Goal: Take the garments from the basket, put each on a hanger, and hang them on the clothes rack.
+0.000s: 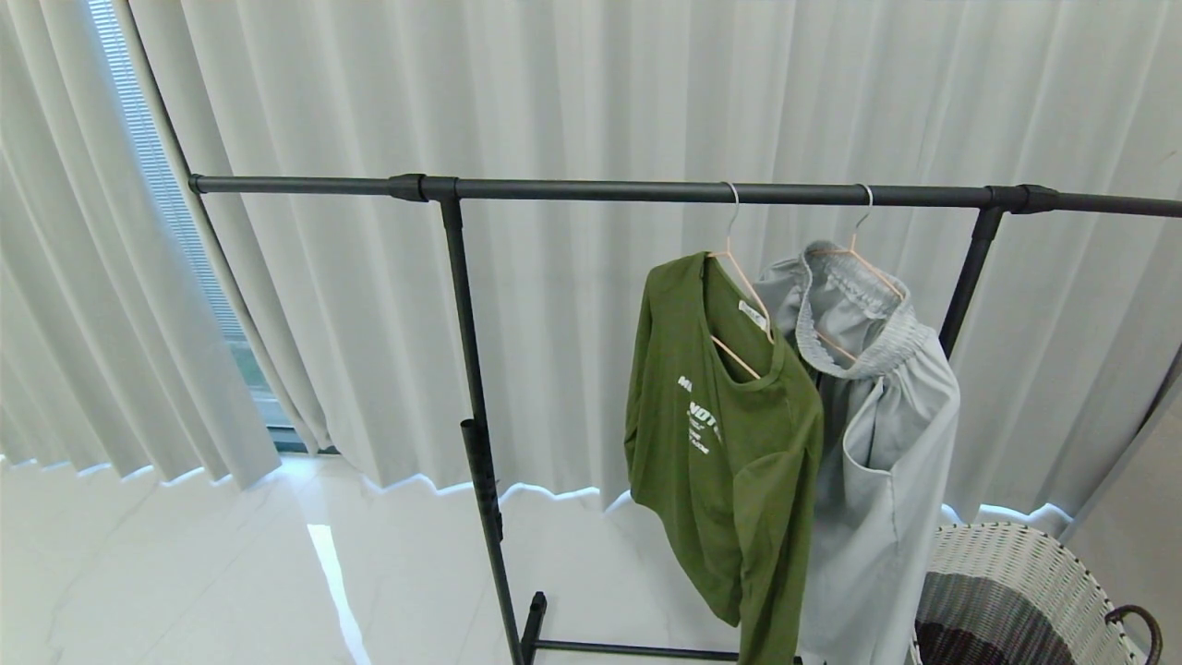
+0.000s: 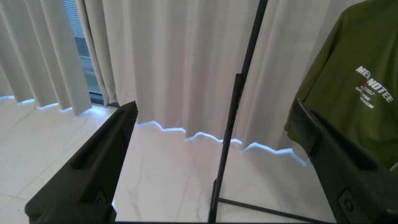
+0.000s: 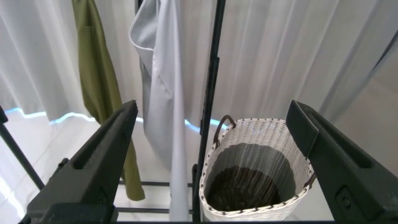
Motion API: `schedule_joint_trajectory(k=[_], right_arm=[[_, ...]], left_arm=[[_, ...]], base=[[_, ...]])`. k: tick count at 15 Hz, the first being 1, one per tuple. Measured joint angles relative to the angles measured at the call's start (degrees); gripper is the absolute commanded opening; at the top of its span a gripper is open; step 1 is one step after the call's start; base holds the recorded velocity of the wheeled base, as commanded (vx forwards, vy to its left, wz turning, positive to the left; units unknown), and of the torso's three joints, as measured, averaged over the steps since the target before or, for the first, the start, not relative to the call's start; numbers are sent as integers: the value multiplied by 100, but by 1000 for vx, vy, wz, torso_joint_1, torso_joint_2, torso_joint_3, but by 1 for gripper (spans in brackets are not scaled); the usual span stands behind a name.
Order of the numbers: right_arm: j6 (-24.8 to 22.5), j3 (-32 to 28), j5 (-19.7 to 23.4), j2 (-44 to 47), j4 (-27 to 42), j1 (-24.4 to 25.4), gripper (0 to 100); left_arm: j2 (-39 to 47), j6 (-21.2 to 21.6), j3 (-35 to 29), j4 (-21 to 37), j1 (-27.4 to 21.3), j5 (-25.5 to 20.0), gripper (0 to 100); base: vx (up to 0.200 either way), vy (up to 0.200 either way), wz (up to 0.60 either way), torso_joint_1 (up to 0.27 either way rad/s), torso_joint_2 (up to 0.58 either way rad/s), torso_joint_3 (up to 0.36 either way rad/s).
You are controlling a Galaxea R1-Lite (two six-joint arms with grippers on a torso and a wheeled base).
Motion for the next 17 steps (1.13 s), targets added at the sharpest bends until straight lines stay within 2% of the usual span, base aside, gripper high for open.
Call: schedule_joint_trajectory(k=[17], right_arm=[[-28, 0, 0, -2, 0, 0, 100]], left_arm=[[-5, -2, 0, 1, 0, 0, 100]], base=[[0, 0, 0, 0, 0, 0]])
